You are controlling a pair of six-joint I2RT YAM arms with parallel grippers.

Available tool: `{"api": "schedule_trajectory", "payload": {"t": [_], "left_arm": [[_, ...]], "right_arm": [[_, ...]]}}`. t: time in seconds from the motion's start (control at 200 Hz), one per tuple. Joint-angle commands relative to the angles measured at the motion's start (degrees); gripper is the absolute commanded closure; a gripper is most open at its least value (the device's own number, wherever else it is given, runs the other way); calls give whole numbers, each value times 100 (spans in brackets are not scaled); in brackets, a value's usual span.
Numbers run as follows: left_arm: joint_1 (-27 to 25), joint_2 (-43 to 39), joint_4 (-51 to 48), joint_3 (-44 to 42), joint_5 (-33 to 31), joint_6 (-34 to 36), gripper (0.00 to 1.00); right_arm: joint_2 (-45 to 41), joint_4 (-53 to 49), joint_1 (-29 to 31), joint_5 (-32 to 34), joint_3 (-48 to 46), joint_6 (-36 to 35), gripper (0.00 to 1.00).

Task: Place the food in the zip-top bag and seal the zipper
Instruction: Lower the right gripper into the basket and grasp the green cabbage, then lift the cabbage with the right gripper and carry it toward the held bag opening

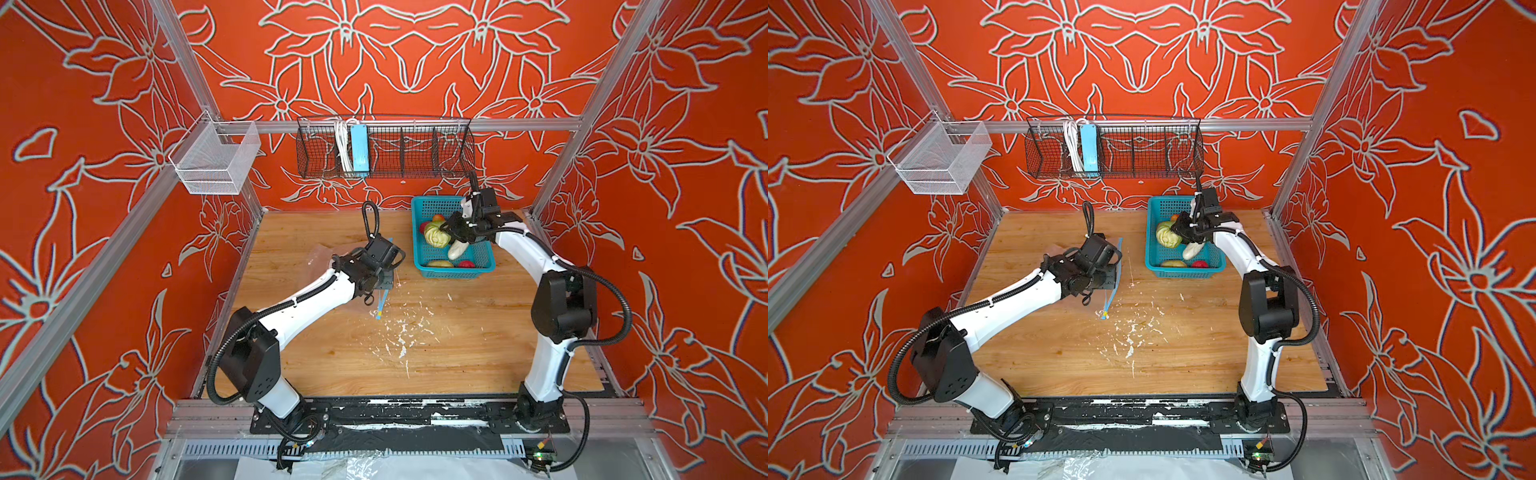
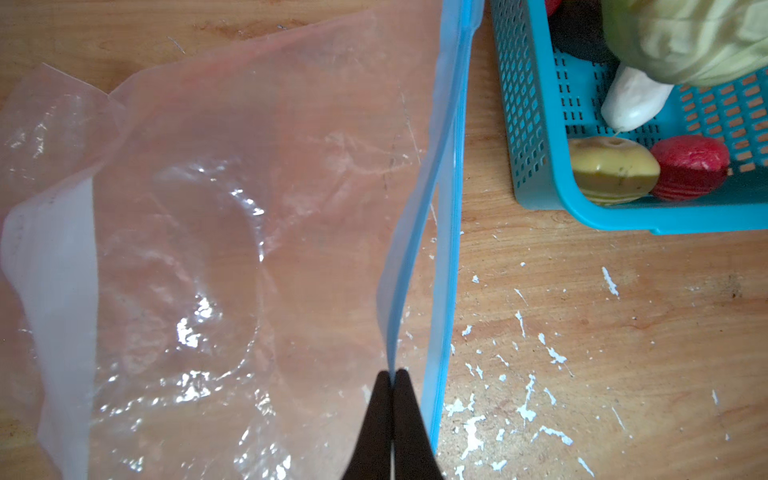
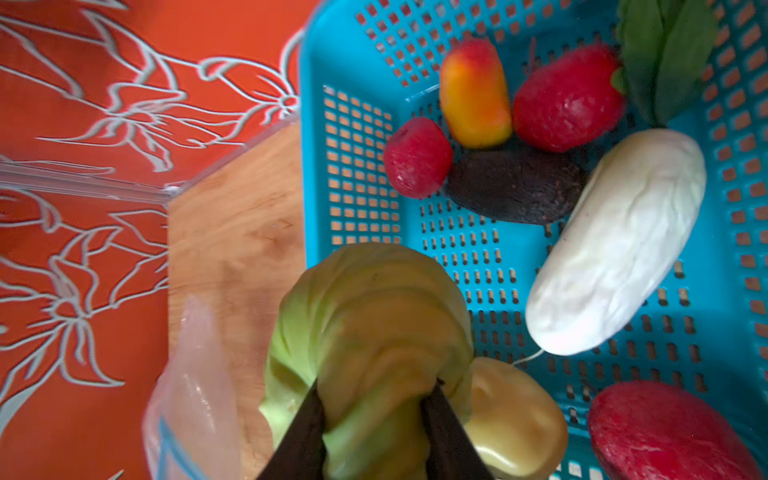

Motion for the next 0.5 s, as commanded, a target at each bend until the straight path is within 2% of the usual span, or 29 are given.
{"api": "schedule_trajectory", "payload": {"t": [0.0,0.355,0.495], "left_arm": [[35,8,-52,191,173,-47,100],[42,171,-101,484,384,74,100],[46,224,-127,596,408,132,100]], "right_arm": [[-415,626,-12,-346,-292,46,100],[-1296,1765,-9,-966,-1282,66,100],[-1799,2148,-10,-1013,-1822,37,100]]}}
